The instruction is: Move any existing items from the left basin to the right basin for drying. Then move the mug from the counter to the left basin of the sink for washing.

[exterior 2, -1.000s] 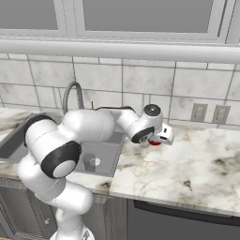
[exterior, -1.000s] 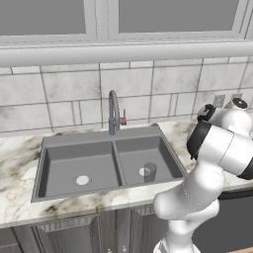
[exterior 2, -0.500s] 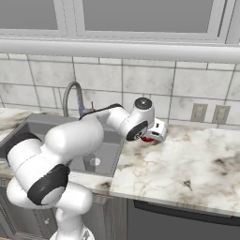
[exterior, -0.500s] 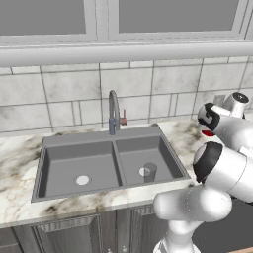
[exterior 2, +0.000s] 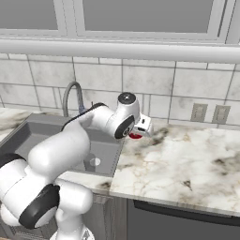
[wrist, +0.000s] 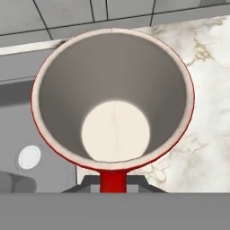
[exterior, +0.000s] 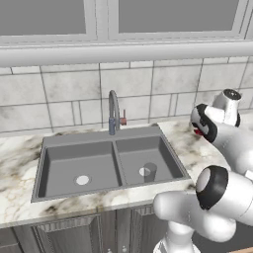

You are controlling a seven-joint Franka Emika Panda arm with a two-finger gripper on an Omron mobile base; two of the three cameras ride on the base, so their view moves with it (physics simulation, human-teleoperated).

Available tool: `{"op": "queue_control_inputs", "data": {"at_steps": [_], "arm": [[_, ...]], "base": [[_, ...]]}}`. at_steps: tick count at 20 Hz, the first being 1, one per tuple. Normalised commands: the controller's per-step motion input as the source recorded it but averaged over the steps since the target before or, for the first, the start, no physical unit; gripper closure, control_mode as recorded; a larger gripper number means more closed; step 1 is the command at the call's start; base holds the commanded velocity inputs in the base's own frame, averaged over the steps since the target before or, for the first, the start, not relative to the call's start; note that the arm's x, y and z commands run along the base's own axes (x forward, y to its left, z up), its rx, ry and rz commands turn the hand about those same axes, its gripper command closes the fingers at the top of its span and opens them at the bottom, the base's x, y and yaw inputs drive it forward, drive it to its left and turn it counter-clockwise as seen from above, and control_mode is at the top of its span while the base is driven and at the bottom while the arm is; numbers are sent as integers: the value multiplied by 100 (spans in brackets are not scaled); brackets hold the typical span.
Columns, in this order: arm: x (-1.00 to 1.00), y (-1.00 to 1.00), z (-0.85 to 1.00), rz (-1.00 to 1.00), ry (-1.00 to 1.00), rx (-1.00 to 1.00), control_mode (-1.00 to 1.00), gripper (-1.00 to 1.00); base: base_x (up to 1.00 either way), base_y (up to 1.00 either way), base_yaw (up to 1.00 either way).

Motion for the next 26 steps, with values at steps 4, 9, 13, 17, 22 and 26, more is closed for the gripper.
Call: {"op": "queue_control_inputs", "data": {"at_steps": [4, 9, 13, 17, 22, 26], "arm": [[-18, 52, 17, 1, 1, 0, -100, 100], [-23, 52, 12, 2, 0, 0, -100, 100], [-26, 49, 12, 2, 0, 0, -100, 100], [-20, 54, 12, 3, 0, 0, -100, 100], [-13, 58, 8, 4, 2, 0, -100, 100], [-10, 57, 6, 4, 3, 0, -100, 100]], "base": [[0, 0, 0], [0, 0, 0], [0, 0, 0], [0, 0, 0], [0, 0, 0], [0, 0, 0]]}}
